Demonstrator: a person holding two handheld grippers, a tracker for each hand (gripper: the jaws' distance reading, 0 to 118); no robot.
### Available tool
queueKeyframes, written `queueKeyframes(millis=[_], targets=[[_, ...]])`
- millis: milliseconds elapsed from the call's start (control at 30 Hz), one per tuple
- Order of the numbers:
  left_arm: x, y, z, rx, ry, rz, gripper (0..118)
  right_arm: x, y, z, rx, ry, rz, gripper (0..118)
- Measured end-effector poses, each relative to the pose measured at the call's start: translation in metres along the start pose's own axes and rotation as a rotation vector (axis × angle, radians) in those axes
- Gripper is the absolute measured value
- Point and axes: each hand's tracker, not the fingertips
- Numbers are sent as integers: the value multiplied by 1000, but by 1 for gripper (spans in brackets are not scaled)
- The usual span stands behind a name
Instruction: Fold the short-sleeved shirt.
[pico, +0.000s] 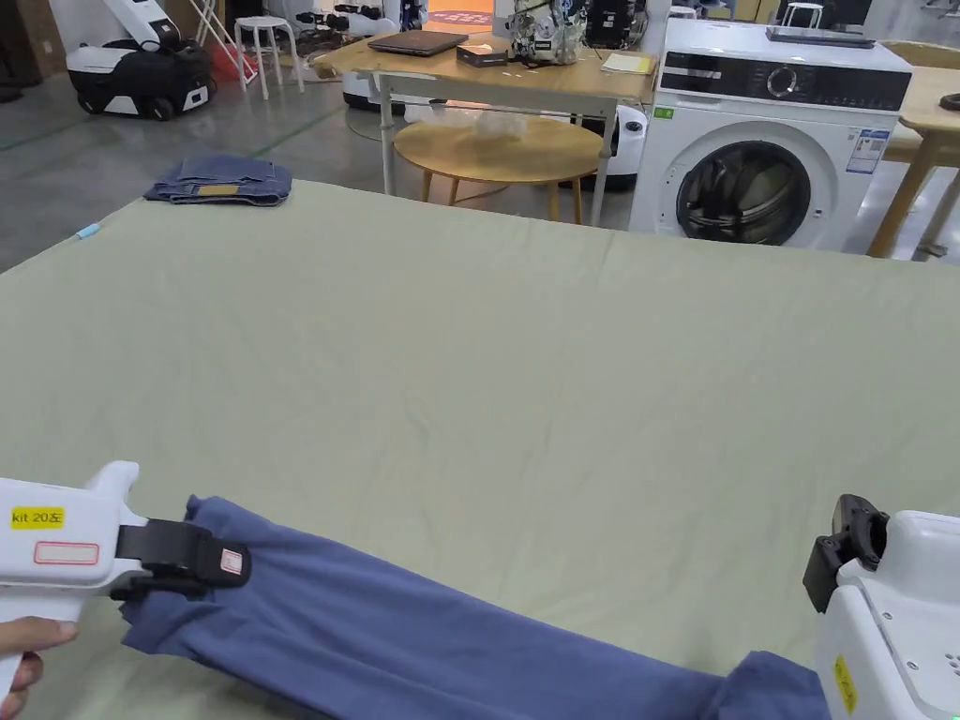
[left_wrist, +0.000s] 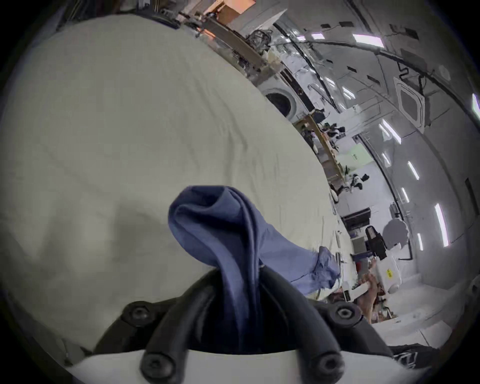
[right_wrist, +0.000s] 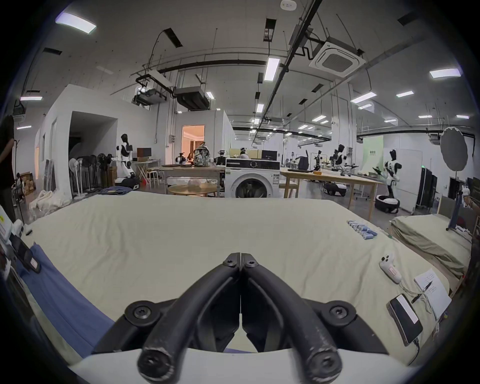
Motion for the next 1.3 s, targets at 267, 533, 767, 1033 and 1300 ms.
queueKeyframes(millis=[267,533,767,1033,1300], targets=[[41,-6,1,-26,133,-39,0,1,1,-1,-5,0,-2,0],[111,-28,-41,-122,-57,-73,0,4,1,2,-9,-3,-2,0],[152,-45,-115,-228,-27,-121,0,9,-3,2,-25,-10,-5,0],[161,-75,-207,-365,145,-138,0,22,-8,2,-47,-40,-12,0],[173,-88,-222,-380,178,-126,39,29,-11,1,-61,-58,-18,0]])
